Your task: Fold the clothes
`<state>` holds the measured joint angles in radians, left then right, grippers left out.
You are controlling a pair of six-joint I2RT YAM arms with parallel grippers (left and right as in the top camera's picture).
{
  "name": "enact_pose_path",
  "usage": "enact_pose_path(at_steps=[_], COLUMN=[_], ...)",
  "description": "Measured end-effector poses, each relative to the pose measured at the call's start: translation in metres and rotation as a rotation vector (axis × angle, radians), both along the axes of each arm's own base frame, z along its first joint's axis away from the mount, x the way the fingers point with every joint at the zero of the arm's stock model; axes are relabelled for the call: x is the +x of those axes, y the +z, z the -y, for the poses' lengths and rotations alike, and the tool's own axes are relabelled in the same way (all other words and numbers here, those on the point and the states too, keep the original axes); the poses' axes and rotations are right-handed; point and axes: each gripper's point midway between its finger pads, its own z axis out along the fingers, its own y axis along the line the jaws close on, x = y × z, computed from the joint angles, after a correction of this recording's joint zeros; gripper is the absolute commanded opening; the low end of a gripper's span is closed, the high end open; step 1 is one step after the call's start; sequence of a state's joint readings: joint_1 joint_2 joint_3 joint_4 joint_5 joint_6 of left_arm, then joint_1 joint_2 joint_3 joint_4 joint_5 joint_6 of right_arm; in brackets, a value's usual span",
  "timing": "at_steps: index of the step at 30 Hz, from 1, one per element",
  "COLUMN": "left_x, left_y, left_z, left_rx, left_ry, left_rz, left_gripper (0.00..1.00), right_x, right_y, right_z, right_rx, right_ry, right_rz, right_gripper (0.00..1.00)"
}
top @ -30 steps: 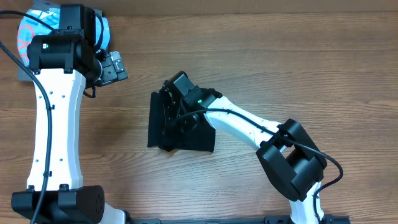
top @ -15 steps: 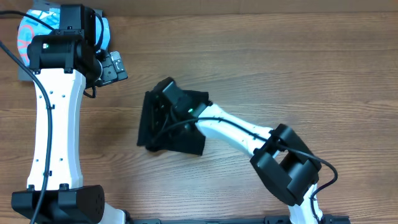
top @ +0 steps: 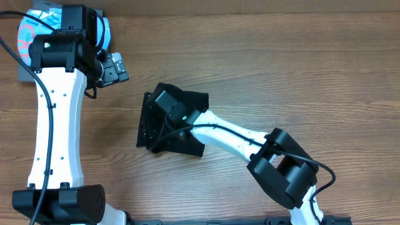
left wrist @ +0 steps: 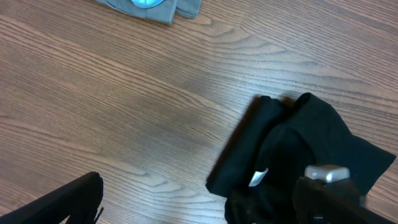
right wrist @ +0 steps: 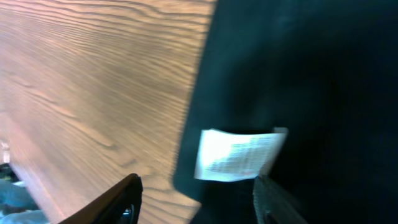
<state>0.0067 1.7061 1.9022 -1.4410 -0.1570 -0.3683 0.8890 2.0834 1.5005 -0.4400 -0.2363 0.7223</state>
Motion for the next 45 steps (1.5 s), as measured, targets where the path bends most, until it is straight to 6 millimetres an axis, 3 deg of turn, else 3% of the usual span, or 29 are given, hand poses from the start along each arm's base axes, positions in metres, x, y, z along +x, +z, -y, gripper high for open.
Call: enact_pose_path(at_steps=[4,10,12,14,18,23,28,33,38,45], left_x=[0.000,0.001,0.002,0.003,0.003,0.003,0.003,0.002,0.002,0.002], left_y=[0.000,-0.002,-0.004,-0.006,-0.007,-0.007,-0.007,-0.007,-0.007,-0.007], left_z=[0.000,0.000,0.000,0.000,0.000,-0.003,-0.006,-0.008,-0.008,-0.008], left_rx=[0.000,0.000,0.000,0.000,0.001,0.015,0.036,0.040,0.040,0.040], left_ry=[0.000,0.000,0.000,0.000,0.000,0.005,0.012,0.014,0.014,0.014], left_rz=[0.000,-0.005,-0.012,-0.017,-0.019,-0.020,-0.021,-0.024,-0.024,-0.024], left_gripper=[1.00,1.00,1.00,1.00,1.00,1.00,1.00,1.00,1.00,1.00], right_x=[0.020,0.047,0.047,0.044,0.022,-0.027,-0.068,-0.084,-0.081,-0.080], right_y=[0.025,0.118,0.129,0.126,0.095,0.041,0.011,0.002,0.008,0.004], right_z=[0.021,0.063,0.074,0.078,0.066,0.035,0.006,-0.004,-0.015,-0.012], right_rx=[0.003,0.080,0.074,0.059,0.041,0.003,0.021,0.037,0.088,0.060], right_ry=[-0.008,-0.075,-0.089,-0.086,-0.019,0.117,0.236,0.284,0.301,0.289], right_rz=[0.048,0.165,0.164,0.140,0.044,-0.097,-0.190,-0.234,-0.201,-0.194], right_gripper=[0.77,0.78,0.78,0.78,0.78,0.78,0.74,0.66,0.67,0.69])
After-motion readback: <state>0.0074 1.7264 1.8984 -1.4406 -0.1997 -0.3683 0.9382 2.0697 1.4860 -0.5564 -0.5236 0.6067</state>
